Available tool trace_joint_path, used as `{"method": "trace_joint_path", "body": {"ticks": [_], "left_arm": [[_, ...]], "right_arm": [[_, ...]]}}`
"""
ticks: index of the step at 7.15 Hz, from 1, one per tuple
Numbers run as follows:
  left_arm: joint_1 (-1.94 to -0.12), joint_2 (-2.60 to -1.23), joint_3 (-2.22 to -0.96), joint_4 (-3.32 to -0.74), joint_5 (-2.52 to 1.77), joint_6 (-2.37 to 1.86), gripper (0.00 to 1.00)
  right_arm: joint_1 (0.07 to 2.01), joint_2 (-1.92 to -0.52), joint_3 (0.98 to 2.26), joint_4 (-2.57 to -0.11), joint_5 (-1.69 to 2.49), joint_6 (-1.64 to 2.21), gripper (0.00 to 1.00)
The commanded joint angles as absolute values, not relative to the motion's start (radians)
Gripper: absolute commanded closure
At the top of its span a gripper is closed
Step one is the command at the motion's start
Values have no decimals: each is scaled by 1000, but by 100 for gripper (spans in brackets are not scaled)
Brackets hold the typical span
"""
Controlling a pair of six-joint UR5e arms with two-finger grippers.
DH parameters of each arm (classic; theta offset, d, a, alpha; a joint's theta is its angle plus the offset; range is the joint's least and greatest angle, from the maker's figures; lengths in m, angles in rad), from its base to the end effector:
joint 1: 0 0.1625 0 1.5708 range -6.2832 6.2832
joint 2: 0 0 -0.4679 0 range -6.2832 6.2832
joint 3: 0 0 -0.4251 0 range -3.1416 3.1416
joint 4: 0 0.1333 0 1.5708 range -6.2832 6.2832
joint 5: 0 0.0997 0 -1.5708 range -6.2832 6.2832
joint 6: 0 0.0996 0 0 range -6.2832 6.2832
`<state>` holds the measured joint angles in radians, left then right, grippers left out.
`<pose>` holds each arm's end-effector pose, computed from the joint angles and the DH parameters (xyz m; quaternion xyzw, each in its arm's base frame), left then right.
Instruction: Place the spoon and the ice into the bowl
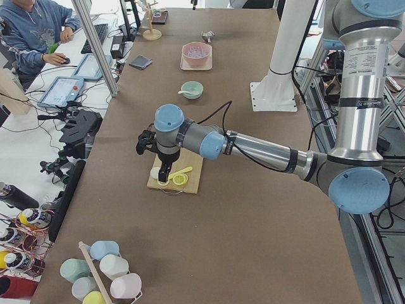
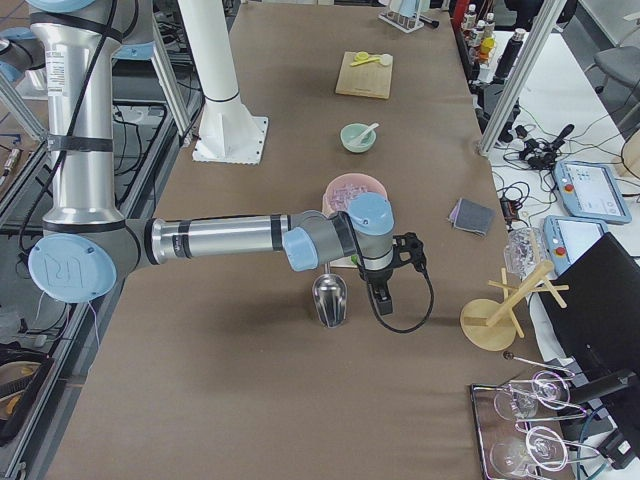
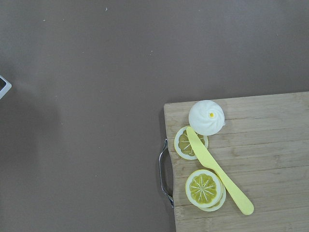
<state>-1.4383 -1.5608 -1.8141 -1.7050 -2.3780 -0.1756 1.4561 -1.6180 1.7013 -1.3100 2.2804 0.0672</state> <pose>0.0088 -0.5302 0.5605 0.1068 0.4073 0.0523 0.9055 0.0083 -0.5253 0.6320 0.1288 -0.3554 -0.0814 0.9222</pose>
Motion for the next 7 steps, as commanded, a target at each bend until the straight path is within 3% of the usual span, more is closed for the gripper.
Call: {"method": "trace_joint_path", "body": {"ticks": [1, 7], "left_arm": [[-1439, -1529, -1812, -1709, -2376, -173, 1], [-1442, -1525, -1827, -1709, -2326, -153, 1]], "right_arm": [[1457, -1646, 1712, -1304, 2290, 52, 0], [1462, -1647, 1713, -1305, 2289, 55, 0]]}}
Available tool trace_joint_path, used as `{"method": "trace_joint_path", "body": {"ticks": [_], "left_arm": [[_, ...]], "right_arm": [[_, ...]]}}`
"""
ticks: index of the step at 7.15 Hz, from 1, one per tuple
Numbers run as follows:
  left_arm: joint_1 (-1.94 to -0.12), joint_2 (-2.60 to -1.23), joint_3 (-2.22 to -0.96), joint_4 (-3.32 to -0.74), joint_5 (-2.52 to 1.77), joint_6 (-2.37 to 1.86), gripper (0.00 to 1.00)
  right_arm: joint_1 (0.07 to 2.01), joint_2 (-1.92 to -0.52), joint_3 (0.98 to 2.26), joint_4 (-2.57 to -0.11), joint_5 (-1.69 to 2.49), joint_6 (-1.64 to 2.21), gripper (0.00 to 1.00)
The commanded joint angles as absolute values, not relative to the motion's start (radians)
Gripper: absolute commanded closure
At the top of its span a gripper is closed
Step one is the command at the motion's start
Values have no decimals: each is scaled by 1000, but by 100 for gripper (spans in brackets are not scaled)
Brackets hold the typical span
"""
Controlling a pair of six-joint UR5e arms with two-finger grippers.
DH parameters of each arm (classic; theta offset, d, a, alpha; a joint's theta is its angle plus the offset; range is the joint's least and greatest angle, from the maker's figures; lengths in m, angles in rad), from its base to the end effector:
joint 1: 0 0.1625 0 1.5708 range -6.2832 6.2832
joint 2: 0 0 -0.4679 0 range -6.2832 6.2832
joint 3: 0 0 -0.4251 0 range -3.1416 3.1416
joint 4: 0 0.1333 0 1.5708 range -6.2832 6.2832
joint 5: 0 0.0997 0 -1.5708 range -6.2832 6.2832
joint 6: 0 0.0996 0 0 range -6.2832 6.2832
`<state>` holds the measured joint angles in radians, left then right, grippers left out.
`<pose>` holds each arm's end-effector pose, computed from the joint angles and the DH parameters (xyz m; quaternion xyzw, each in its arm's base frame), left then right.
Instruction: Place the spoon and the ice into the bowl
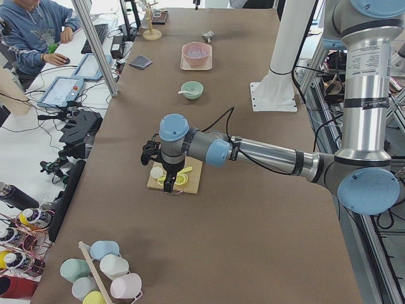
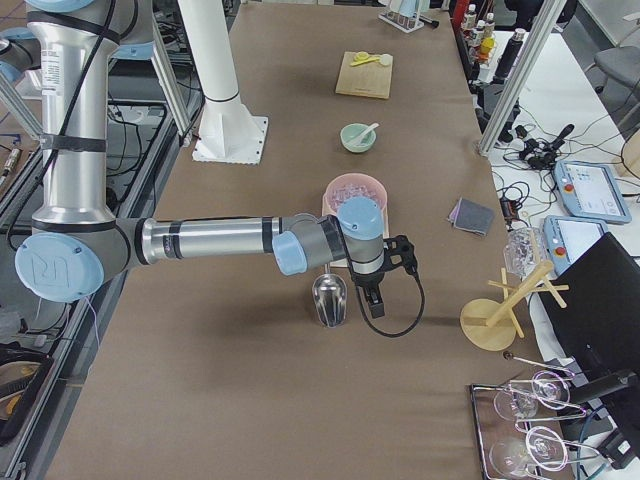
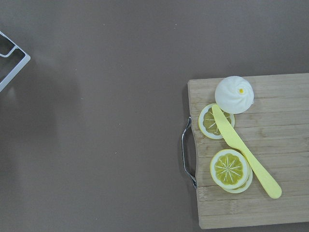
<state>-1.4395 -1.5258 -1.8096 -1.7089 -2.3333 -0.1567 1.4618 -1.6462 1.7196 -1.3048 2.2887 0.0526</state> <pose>0.0033 -0.5178 0.5837 0.0991 0.3852 0.0498 0.9162 0.0122 -0.5121 0.6354 0.1297 -0.3579 -0.0853 0.9208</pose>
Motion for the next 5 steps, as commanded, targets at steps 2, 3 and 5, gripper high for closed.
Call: {"method": "trace_joint_path", "body": {"ticks": [2, 3, 5], "left_arm": [[-1439, -1526, -1827, -1710, -2327, -166, 1], [-1439, -1526, -1825, -1716, -2327, -160, 1], [-1439, -1528, -1822, -1723, -2329, -155, 1]], "right_arm": [[1462, -1647, 1717, -1305, 2292, 55, 0], [1462, -1647, 1720, -1305, 2292, 55, 0], [1462, -1647, 1723, -1305, 2290, 57, 0]]}}
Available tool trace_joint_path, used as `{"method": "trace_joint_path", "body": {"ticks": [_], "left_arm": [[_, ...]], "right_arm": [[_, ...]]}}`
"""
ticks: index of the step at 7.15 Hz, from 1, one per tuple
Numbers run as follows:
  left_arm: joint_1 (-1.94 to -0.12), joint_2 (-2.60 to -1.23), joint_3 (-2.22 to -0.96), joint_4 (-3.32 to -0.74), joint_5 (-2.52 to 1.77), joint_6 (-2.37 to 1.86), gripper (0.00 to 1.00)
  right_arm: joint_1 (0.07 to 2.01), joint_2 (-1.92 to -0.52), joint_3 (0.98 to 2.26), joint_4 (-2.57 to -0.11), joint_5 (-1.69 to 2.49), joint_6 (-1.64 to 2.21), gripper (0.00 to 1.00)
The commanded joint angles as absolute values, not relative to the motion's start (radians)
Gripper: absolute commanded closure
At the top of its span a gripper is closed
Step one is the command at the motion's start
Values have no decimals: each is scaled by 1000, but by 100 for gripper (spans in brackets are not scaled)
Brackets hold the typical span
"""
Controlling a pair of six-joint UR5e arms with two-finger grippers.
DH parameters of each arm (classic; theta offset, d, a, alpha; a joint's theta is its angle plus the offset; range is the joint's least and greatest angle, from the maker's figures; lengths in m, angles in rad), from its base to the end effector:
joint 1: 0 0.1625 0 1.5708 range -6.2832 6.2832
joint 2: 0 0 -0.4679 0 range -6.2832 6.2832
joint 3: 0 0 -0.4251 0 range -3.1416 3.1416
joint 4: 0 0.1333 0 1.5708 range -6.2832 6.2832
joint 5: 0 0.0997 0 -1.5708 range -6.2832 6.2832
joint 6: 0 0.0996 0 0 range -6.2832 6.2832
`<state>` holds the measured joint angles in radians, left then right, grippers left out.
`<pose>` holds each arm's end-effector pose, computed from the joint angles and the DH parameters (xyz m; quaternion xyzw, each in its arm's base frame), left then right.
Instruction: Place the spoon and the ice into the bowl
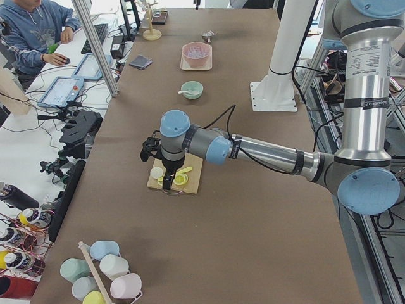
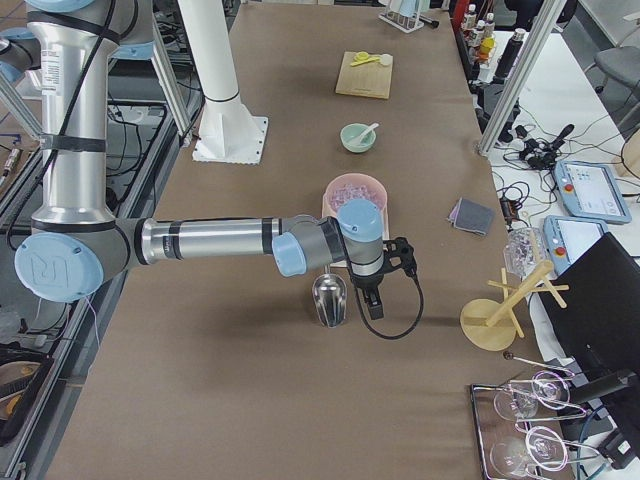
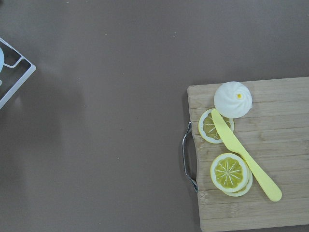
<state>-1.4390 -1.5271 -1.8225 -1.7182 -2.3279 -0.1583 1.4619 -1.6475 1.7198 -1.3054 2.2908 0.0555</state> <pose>0.0032 -0.5182 0.5753 0.1100 0.3837 0.0532 0.9154 0.0121 -0.5114 0.6359 0.1282 -0.3590 -0.0838 0.9207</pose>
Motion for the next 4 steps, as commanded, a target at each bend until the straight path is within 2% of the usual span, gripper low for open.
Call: {"method": "trace_joint_path", "body": {"ticks": [1, 4], "left_arm": [[-1437, -1532, -1819, -1723, -2329, -155, 1], [-1434, -1540, -1827, -1724, -2329, -161, 1]], "right_arm": [[1462, -1647, 1720, -1305, 2290, 57, 0], [1460, -1646, 1724, -1305, 2292, 60, 0]]}}
